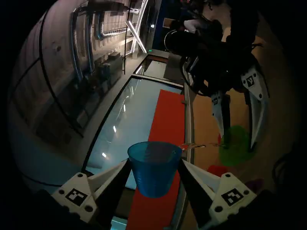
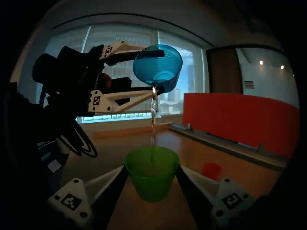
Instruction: Pour water
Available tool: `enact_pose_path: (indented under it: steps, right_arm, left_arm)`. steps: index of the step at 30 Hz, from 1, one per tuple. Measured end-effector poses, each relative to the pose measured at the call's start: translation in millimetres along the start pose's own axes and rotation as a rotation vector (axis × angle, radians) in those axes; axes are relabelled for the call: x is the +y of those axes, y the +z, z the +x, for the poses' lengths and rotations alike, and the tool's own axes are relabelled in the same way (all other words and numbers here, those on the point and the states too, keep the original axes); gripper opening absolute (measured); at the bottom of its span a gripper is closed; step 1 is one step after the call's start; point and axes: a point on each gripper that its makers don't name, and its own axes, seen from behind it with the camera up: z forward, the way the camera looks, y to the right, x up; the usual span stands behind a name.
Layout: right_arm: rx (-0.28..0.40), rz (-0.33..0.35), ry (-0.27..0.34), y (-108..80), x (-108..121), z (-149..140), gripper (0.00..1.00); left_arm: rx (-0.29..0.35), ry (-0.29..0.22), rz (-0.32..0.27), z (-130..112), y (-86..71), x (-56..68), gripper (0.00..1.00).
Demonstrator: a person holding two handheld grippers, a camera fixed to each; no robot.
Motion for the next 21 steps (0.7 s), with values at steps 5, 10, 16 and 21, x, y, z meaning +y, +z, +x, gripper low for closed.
enact_pose_path:
  steps: [5, 10, 16, 21]
  right_arm:
    - [0.001, -0.001, -0.001, -0.5, 1.4, 1.9, 0.90]
    - [0.001, -0.001, -0.004, -1.3, 2.1, 2.7, 0.90]
    - [0.001, -0.003, -0.005, -2.0, 2.5, 1.9, 0.90]
    - [0.000, -0.002, -0.005, -1.8, 3.0, 1.2, 0.90]
  left_arm:
    - [0.001, 0.020, 0.001, 2.7, 0.8, 0.5, 0.85]
    - [0.004, 0.038, 0.003, 4.2, 1.2, 2.3, 0.85]
    - [0.007, 0.052, 0.005, 5.3, 1.2, 3.3, 0.85]
    - [0.005, 0.074, 0.001, 5.6, 1.3, 2.4, 0.85]
